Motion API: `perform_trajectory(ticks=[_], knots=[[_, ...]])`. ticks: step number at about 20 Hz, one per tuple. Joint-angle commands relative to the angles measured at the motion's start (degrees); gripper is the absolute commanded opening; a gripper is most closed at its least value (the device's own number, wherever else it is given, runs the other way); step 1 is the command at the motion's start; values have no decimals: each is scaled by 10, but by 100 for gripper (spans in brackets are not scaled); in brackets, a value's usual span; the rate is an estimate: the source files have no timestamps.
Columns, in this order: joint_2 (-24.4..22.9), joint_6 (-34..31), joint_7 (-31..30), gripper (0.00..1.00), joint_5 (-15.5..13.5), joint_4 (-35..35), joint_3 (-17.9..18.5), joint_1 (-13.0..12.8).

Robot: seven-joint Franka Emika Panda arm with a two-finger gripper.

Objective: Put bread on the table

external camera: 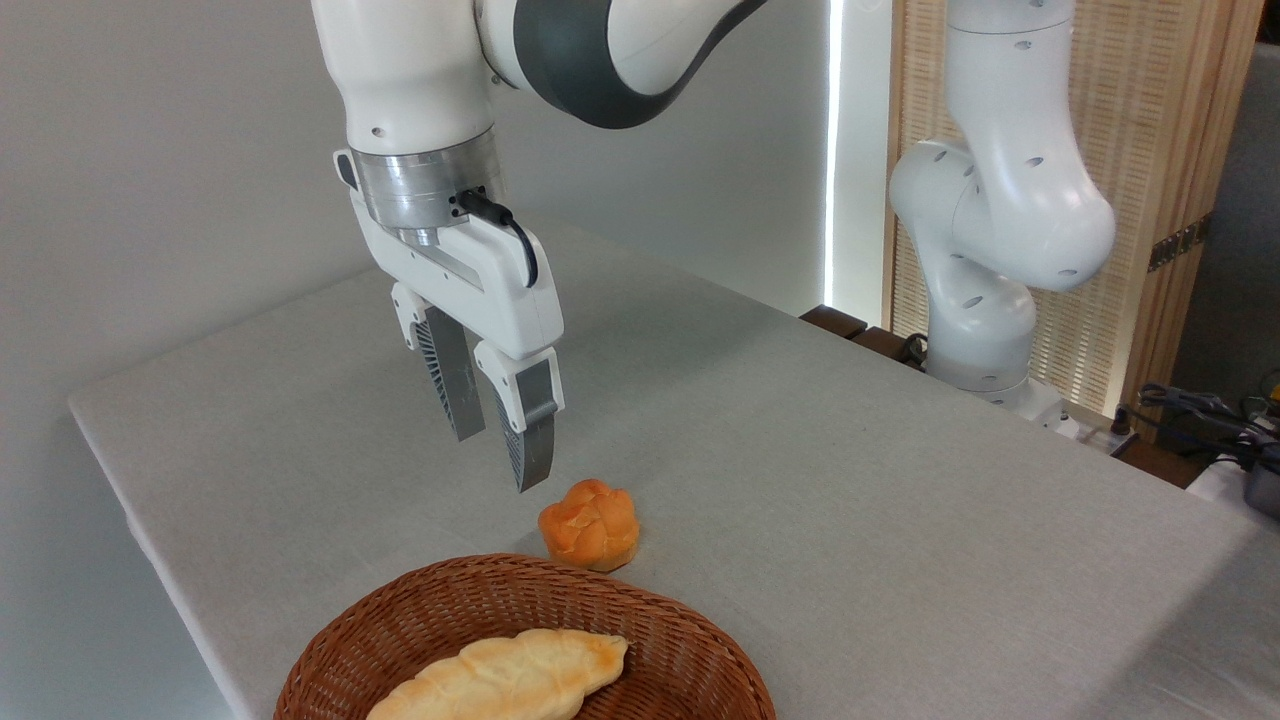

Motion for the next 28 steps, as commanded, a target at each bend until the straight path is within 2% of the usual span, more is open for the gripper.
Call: perform_trajectory(ticks=[1,5,14,23,28], knots=[[-1,-22,-6,100,7,5,4,-2],[-1,-7,2,100,2,5,11,0],[29,86,128,100,5,-12,72,-1],[94,182,130,100,6,-24,76,11],[108,196,146,100,9,-25,76,13]])
